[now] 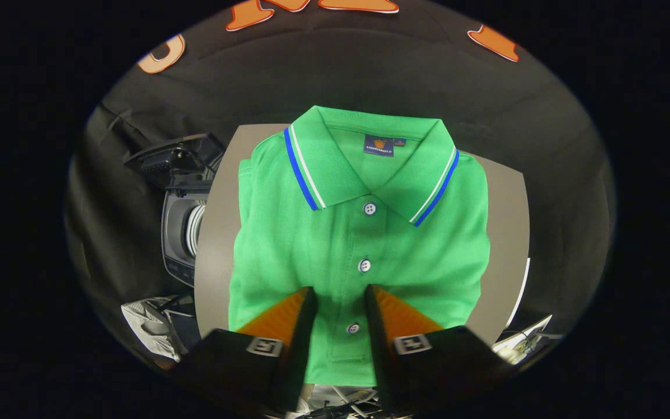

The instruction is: Put the clothes into the washing machine and then close the washing machine lid.

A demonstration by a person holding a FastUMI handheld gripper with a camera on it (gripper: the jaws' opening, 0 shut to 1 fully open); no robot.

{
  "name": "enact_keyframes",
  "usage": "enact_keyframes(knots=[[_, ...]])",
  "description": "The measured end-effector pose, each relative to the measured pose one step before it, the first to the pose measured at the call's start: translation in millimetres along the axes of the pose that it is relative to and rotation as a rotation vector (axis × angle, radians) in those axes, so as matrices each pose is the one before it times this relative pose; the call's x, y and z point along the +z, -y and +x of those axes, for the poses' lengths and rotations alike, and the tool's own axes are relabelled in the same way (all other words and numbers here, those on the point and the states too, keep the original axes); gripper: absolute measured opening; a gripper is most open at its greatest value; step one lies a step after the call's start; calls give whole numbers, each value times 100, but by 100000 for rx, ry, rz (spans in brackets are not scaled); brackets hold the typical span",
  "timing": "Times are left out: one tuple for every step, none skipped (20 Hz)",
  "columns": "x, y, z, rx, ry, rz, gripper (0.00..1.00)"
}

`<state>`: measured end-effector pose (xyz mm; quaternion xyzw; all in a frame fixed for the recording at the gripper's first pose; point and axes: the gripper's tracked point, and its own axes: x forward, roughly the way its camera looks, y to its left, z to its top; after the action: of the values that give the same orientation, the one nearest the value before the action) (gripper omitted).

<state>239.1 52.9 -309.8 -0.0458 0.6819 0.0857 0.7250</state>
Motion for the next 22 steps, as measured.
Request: enact_keyframes(knots=[[27, 51, -37, 1639, 799, 50, 38], [156, -77, -344, 1571, 2215, 2058, 28], [47, -28, -35, 1707, 3347, 2237, 18], [-27, 69, 17, 3295, 4529, -263, 9], [137, 4, 83, 4511, 7778, 1668, 9], [-122, -57, -44, 4932, 10340, 2241, 8], [197, 71, 128, 3931, 12550, 3443, 8], [40, 221, 147, 3532, 11787, 3272, 8], [272, -92, 65, 2410, 11264, 4523, 8], [304, -294, -461, 2542, 10414, 2578, 8], [74, -266, -181, 2226, 8700, -1394, 8], [293, -172, -237, 1624, 7714, -2690, 8], [708, -350, -251, 834, 6497, -2041, 8], [1334, -651, -308, 1551, 6700, -1207, 8], [1521, -491, 3, 1507, 6487, -695, 8], [1465, -500, -164, 1112, 5283, -410, 8], [1315, -458, -494, 1489, 4186, 361, 8], [968, -604, -1114, 1896, 3335, 823, 8], [1127, -608, -671, 1465, 3107, 996, 7], [1132, -848, -845, 1182, 2397, 127, 7], [1305, -710, -882, 1230, 1172, -822, 7], [838, -1253, -323, 963, 1772, -1702, 8]])
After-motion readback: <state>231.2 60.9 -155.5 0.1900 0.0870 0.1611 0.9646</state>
